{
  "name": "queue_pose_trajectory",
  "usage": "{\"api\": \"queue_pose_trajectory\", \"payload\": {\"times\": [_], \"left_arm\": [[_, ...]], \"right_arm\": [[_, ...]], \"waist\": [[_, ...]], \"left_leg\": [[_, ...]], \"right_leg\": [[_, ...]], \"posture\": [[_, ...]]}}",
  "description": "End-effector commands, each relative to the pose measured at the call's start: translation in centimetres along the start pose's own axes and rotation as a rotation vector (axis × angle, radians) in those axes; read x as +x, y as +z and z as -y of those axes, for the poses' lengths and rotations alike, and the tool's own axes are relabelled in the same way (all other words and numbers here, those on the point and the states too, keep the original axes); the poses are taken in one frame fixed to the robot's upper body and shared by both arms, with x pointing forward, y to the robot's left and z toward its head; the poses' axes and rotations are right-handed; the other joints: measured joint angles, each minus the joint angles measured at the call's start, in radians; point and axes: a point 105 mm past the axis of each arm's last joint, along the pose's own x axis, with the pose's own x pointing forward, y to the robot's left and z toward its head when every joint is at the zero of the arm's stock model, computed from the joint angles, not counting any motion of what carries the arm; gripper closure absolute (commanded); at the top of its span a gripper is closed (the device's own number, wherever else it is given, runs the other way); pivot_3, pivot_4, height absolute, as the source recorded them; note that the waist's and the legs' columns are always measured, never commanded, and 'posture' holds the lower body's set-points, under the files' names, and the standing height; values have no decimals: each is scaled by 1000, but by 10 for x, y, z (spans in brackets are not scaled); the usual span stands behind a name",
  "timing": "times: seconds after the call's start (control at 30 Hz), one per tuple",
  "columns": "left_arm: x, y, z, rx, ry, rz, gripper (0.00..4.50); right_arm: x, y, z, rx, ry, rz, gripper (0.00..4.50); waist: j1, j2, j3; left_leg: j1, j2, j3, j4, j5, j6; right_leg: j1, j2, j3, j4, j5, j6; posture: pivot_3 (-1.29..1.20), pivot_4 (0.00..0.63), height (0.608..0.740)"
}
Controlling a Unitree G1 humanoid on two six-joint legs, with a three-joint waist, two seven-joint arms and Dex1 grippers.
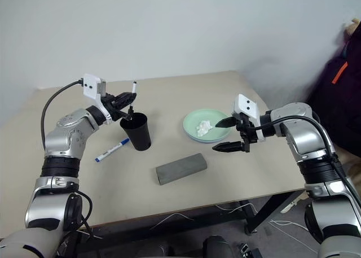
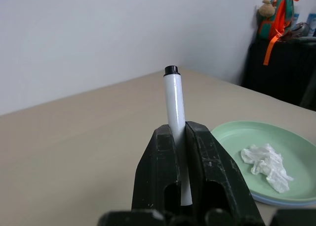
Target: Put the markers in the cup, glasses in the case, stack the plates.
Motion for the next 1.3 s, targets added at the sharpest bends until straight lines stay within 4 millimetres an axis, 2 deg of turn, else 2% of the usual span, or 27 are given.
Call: {"api": "queue_pose_trajectory", "payload": {"times": [0.03,0.37,0.9,1.0,1.3], "left_arm": [[-1,6,3,21,-18,29,4471],[-6,-17,6,30,-25,-2,4471],[-7,-23,10,15,-44,-8,4471],[-8,-24,10,11,-50,-10,3680],[-10,-21,10,5,-62,-10,609]], "right_arm": [[-8,16,3,-50,-24,44,0],[-6,17,3,-53,-24,46,0],[-8,17,4,-50,-32,43,0],[-8,17,4,-50,-33,43,0],[-7,17,5,-52,-33,45,0]], "waist": [[0,0,0],[0,0,0],[0,0,0],[0,0,0],[1,0,0]], "left_leg": [[0,0,0,0,0,0],[0,0,0,0,0,0],[0,0,0,0,0,0],[0,0,0,0,0,0],[0,0,0,0,0,0]], "right_leg": [[0,0,0,0,0,0],[0,0,0,0,0,0],[0,0,0,0,0,0],[0,0,0,0,0,0],[0,0,0,0,0,0]], "posture": [[0,0,727],[0,0,727],[0,0,727],[0,0,727],[0,0,727]]}}
